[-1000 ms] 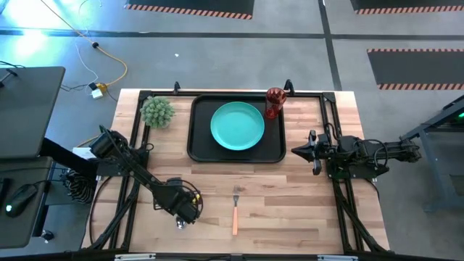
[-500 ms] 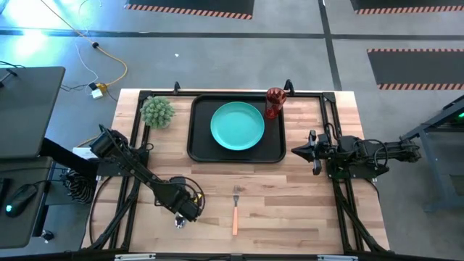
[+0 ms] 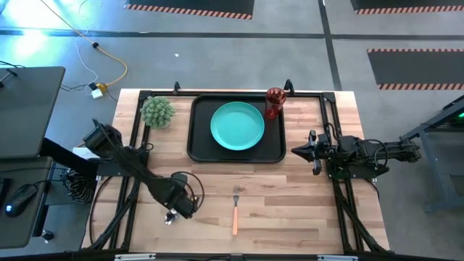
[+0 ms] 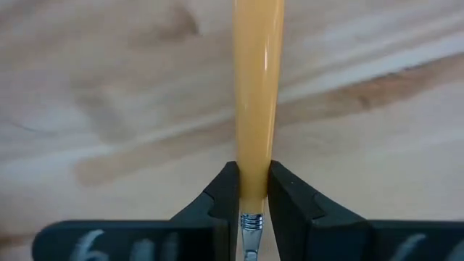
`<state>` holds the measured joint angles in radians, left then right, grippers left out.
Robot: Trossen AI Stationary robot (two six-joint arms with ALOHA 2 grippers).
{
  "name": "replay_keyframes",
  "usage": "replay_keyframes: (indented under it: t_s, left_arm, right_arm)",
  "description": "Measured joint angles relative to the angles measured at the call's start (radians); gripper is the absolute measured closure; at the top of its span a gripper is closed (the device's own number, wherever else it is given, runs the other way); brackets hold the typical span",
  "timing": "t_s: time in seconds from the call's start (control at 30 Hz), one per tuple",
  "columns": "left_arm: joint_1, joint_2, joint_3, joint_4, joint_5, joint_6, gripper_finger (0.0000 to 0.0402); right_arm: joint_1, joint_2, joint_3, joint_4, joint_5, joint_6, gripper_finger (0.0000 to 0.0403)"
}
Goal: Pick and place plate/cup/fork/spoon on tray
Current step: Put the yellow spoon on the black tray to the left of the blue plate
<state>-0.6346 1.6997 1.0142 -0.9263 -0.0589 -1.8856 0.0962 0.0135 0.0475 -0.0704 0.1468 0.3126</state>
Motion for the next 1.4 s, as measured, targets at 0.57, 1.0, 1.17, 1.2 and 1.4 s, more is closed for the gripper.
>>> replay_keyframes:
  t_s: [0.57, 1.0, 1.17, 1.2, 1.4]
  left_arm:
    - [0.138, -0.275, 0.002, -0.127, -0.055, 0.604, 0.0358]
    - [0.361, -0.434, 0.003, -0.133, -0.037, 1.338, 0.0358]
    - [0.46, -0.438, 0.004, -0.132, -0.031, 1.619, 0.0358]
    - [0.478, -0.438, 0.004, -0.132, -0.031, 1.681, 0.0358]
    - [0.58, -0.438, 0.004, -0.122, -0.038, 2.074, 0.0358]
  right_arm:
    - [0.0, 0.0, 0.0, 0.0, 0.0, 0.0, 0.0403]
    - [0.0, 0.0, 0.0, 0.0, 0.0, 0.0, 0.0403]
    - [0.0, 0.0, 0.0, 0.0, 0.0, 0.0, 0.0403]
    - [0.0, 0.0, 0.0, 0.0, 0.0, 0.0, 0.0403]
    - [0.0, 0.0, 0.0, 0.0, 0.0, 0.0, 0.0403]
